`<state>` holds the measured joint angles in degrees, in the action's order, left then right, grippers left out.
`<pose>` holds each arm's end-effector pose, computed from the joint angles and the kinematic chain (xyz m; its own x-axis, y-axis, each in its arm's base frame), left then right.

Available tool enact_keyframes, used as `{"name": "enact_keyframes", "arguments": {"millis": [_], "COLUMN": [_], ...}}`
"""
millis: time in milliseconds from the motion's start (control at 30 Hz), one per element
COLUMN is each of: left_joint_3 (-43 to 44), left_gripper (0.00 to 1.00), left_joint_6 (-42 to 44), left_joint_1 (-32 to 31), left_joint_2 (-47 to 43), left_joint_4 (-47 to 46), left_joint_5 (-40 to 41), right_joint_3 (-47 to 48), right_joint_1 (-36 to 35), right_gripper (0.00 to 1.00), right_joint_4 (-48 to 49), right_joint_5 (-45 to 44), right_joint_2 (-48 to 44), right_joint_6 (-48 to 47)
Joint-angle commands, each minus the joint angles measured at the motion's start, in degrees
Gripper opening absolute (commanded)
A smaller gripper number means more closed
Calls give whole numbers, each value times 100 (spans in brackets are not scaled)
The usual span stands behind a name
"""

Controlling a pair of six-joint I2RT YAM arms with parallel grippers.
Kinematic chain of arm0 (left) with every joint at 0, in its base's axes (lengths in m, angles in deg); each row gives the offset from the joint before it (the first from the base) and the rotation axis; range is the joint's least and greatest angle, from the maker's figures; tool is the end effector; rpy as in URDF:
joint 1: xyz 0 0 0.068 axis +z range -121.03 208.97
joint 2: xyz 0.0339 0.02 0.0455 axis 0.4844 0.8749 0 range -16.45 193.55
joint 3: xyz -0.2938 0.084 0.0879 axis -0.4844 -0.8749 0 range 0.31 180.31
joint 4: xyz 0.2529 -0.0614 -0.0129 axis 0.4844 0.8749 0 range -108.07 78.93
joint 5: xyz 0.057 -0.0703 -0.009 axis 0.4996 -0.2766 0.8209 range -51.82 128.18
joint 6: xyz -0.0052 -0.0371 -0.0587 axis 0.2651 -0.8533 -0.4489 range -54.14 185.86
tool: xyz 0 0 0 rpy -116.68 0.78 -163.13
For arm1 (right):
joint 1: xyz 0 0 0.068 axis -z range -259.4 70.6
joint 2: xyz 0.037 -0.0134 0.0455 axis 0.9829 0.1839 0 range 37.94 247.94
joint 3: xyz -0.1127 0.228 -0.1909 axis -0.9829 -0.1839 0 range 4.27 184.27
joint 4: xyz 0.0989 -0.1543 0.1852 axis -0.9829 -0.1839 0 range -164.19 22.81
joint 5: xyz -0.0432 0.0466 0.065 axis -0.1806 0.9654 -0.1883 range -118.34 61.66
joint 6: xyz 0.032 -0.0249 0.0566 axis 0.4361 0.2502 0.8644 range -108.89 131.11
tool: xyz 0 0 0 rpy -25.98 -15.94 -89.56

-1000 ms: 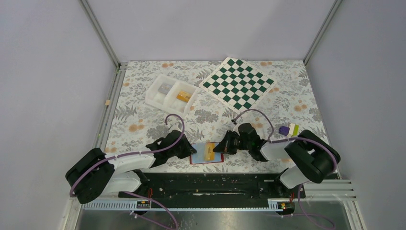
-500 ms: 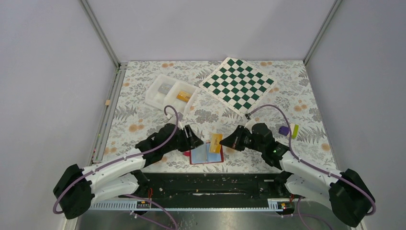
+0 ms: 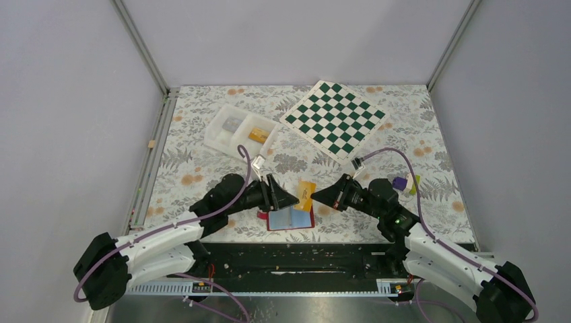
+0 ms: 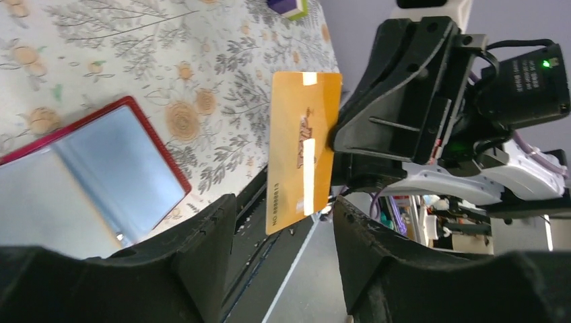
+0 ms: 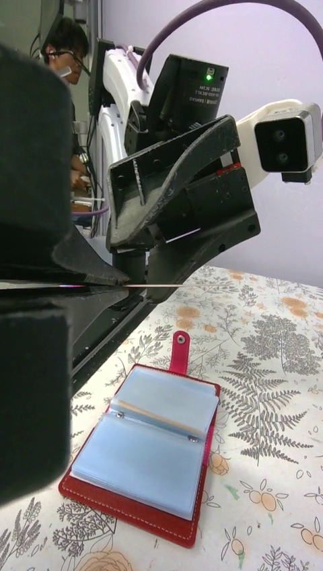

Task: Take the credit cards out of the card holder
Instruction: Remove the credit card from the card holder.

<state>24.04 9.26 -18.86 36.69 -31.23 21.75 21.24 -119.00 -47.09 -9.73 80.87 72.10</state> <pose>0.1218 -0.1583 0.2584 -0.8491 -0.2554 -0.4625 0.3349 0.4168 -0.8451 0.1159 0.1193 0.2591 -0.7804 0.4301 -0.4539 -0.3427 0.3130 0.8858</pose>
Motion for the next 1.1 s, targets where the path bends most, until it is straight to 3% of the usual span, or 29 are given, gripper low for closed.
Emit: {"name": "enact_keyframes", "arguments": {"millis": [0, 133, 233, 300, 433, 533, 700, 900, 1067], "left_joint_3": [9, -37, -87, -95, 80, 471, 677, 651, 611], "left_gripper": [54, 43, 14, 0, 0, 0, 0, 0, 0], "left_joint_6": [-160, -508, -645, -554, -32, 779, 1448, 1587, 1533], "left_joint_1": [-46, -54, -59, -45, -45, -48, -50, -55, -54], "left_joint_2": [338, 669, 780, 722, 397, 223, -20, -67, -96], "left_joint_4": [-1231, -1840, -2111, -2015, -1219, 15, 1000, 1019, 866], "left_joint_5": [-773, -998, -1105, -1122, -1132, -1375, -1951, -2580, -2643], "right_joint_3": [-12, -26, -12, 258, 980, 1371, 2078, 2450, 2520], "right_joint_1": [25, 29, 26, 28, 46, 72, 114, 126, 124], "right_gripper": [0, 0, 0, 4, 39, 52, 58, 61, 61], "right_joint_4": [434, 458, 444, -19, -1404, -1780, -2629, -2536, -2469], "right_joint_5": [-27, -9, 105, 242, 558, 796, 1380, 2810, 3071], "right_joint_2": [-114, -170, -165, -100, 187, 149, 392, 1187, 1390], "right_joint_6": [314, 326, 157, -468, -1801, -2194, -2863, -3133, -3252]}}
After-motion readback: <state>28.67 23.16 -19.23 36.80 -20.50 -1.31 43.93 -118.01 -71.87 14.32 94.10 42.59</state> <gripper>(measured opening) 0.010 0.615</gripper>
